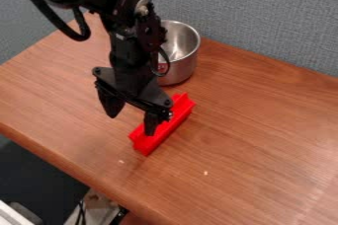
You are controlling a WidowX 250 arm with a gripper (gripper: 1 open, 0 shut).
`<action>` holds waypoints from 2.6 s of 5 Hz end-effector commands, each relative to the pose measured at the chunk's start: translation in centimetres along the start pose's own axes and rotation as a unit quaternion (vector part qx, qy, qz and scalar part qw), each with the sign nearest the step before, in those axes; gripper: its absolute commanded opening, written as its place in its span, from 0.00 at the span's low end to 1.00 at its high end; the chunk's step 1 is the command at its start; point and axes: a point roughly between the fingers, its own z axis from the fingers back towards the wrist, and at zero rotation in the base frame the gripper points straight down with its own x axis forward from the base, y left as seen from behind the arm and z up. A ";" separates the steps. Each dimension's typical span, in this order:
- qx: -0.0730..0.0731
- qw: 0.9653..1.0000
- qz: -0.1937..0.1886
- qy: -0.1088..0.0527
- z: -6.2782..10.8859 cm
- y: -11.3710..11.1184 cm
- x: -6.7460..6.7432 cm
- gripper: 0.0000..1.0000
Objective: Move the red object from the metal pot to the table
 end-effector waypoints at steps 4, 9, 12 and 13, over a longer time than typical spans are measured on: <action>0.011 1.000 0.000 -0.009 0.0 -0.2 0.3 1.00; 0.006 1.000 -0.005 -0.002 -2.3 -1.2 0.9 0.00; 0.001 1.000 0.003 -0.010 -0.1 -0.8 1.3 0.00; -0.001 1.000 0.007 -0.029 2.6 -1.1 2.4 0.00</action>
